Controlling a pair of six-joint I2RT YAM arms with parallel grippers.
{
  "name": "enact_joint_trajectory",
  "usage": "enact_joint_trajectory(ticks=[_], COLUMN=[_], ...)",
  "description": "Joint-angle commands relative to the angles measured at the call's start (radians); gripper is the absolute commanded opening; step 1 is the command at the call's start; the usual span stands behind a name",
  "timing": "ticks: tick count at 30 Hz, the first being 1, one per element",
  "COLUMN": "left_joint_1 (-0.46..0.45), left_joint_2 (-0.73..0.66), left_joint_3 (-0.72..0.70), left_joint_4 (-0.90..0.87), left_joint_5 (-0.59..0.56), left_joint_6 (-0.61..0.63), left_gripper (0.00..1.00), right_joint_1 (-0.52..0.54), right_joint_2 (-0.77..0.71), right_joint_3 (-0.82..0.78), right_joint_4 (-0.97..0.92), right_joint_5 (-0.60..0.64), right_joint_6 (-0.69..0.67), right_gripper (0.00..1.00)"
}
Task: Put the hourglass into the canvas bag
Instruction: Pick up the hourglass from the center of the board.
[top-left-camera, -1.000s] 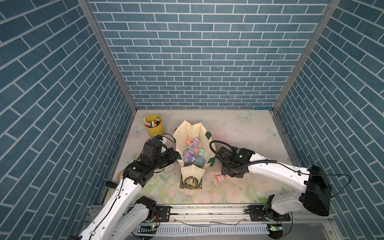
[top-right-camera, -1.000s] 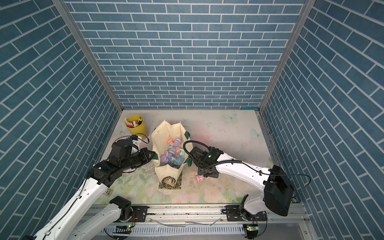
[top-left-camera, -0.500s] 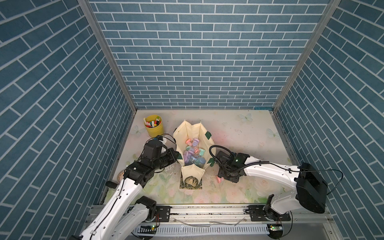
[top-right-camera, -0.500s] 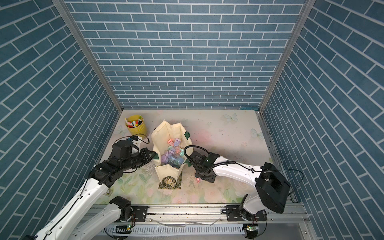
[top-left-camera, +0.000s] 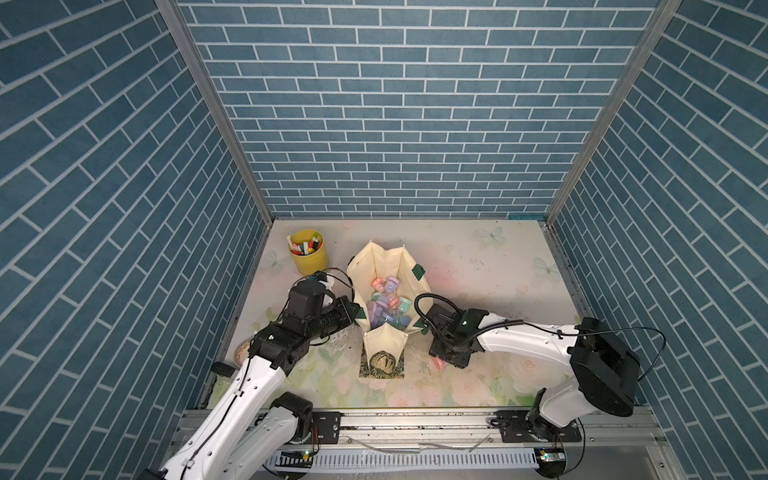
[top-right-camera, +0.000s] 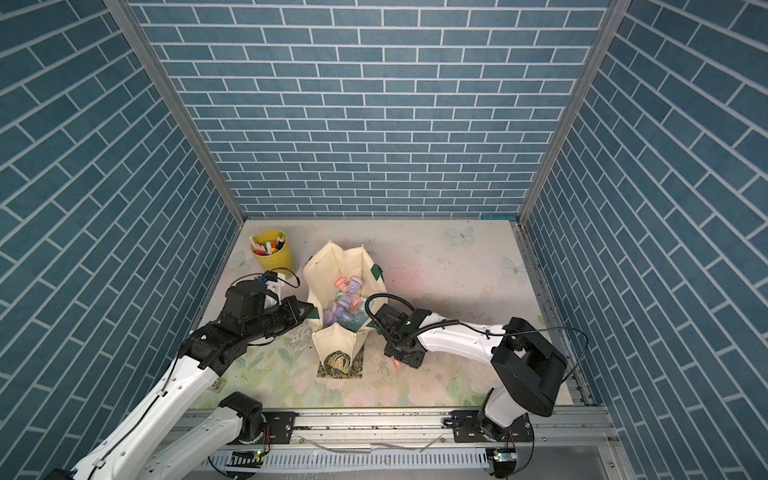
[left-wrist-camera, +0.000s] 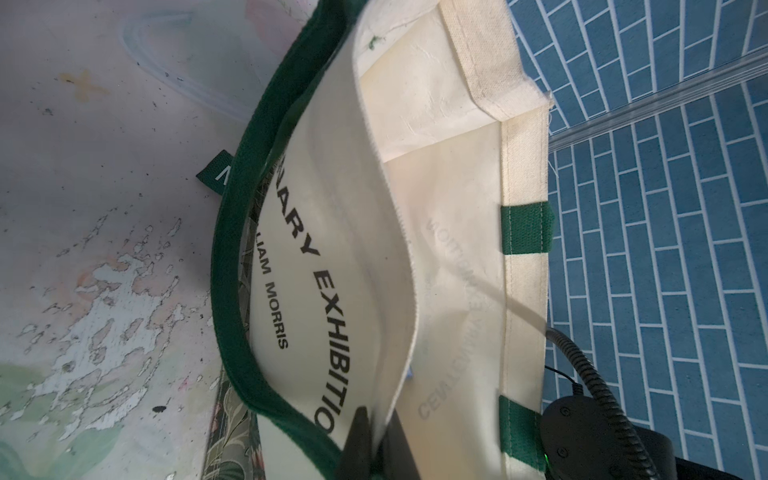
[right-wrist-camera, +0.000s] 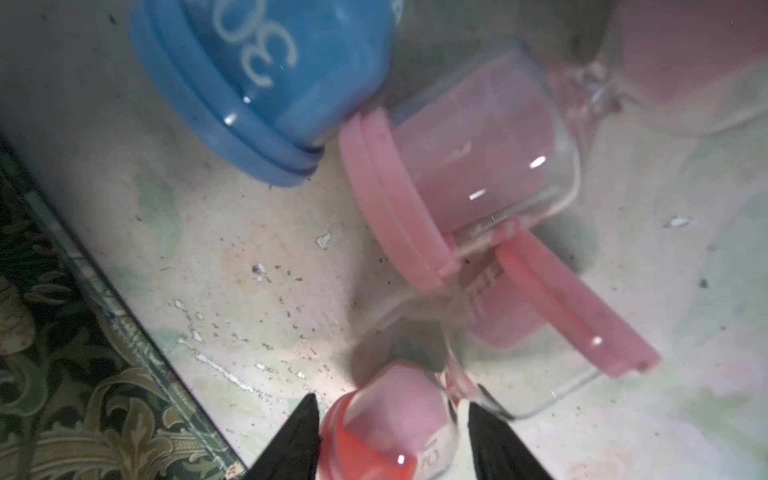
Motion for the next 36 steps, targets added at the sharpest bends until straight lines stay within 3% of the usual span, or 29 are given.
enact_joint_trajectory(ticks=[1, 8, 19, 31, 36], left_joint_1=[0.006, 0.008, 0.007, 0.009, 0.009], left_joint_2=[0.002, 0.000, -0.018, -0.029, -0.031], left_joint_3=[-0.020, -0.009, -0.018, -0.013, -0.007], left_joint_4=[-0.007, -0.021, -0.027, -0.041, -0.054], left_joint_5=[-0.003, -0.005, -0.009, -0.011, -0.010], left_joint_6=[0.000, 0.005, -0.001, 0.002, 0.005], left_gripper=[0.00, 0.00, 0.00, 0.00, 0.00], right_joint_1=[-0.004, -0.012, -0.012, 0.038, 0.036], right_joint_2=[0.055, 0.082, 0.019, -0.138, -0.250], right_joint_3=[-0.015, -0.014, -0.026, 0.120, 0.187], right_joint_4=[-0.004, 0.007, -0.003, -0.262, -0.416], right_joint_5=[-0.027, -0.046, -0.002, 0.215, 0.367], right_joint_6=[0.059, 0.052, 0.048, -0.002, -0.035], right_gripper=[0.58, 0.58, 0.29, 0.14, 0.09])
